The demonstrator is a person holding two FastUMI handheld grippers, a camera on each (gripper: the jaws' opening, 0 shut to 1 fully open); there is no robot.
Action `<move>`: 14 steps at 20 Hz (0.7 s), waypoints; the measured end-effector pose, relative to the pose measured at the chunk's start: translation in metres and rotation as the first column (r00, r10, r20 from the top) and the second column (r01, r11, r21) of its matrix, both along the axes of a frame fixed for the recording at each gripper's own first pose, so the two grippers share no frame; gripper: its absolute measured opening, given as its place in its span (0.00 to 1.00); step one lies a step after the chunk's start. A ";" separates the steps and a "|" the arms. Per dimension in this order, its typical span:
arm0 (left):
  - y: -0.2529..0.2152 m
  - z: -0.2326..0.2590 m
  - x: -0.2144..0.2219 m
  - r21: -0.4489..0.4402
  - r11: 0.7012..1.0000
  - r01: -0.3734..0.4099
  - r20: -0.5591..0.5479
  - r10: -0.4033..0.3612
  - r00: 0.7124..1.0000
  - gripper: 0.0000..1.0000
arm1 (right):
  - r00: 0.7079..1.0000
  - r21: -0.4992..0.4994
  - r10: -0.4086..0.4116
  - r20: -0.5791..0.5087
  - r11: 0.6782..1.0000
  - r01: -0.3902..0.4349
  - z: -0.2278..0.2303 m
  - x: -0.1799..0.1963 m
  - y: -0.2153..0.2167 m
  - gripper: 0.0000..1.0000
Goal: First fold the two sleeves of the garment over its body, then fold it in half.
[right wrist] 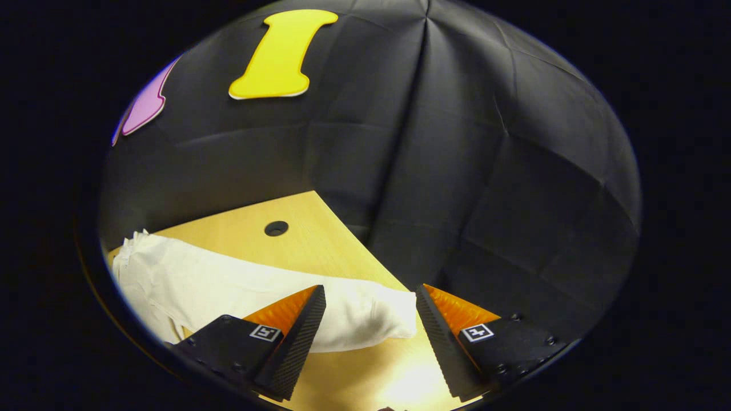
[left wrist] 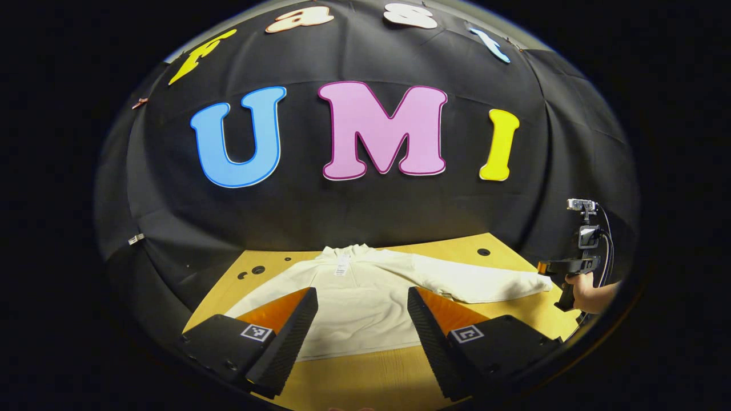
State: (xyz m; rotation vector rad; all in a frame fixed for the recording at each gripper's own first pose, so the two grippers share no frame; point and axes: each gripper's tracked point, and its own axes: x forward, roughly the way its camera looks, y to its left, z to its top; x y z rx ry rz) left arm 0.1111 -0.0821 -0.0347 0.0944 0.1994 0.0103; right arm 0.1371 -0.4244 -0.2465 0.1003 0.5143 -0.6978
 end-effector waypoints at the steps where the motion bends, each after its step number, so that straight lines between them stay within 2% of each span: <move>1: 0.002 -0.003 0.003 0.003 1.000 -0.006 -0.011 0.006 1.000 0.97 | 1.000 0.023 -0.007 -0.019 1.000 0.008 -0.013 0.001 -0.003 0.98; 4: 0.003 -0.006 0.011 -0.001 1.000 -0.016 -0.030 0.016 0.999 0.98 | 0.996 0.103 -0.035 -0.081 0.994 0.043 -0.044 -0.002 -0.013 0.98; 9: -0.006 -0.014 0.018 0.009 1.000 -0.015 -0.052 0.016 0.999 0.97 | 0.991 0.203 -0.051 -0.124 0.976 0.076 -0.079 -0.008 -0.014 0.98; 12: -0.016 -0.013 0.020 0.004 1.000 -0.002 -0.050 0.002 0.999 0.97 | 0.995 0.232 -0.069 -0.074 0.969 0.085 -0.083 -0.004 -0.014 0.98; 14: -0.019 -0.015 0.020 -0.002 1.000 0.001 -0.052 -0.001 0.999 0.97 | 0.997 0.209 -0.046 -0.069 0.976 0.060 -0.079 -0.004 -0.013 0.99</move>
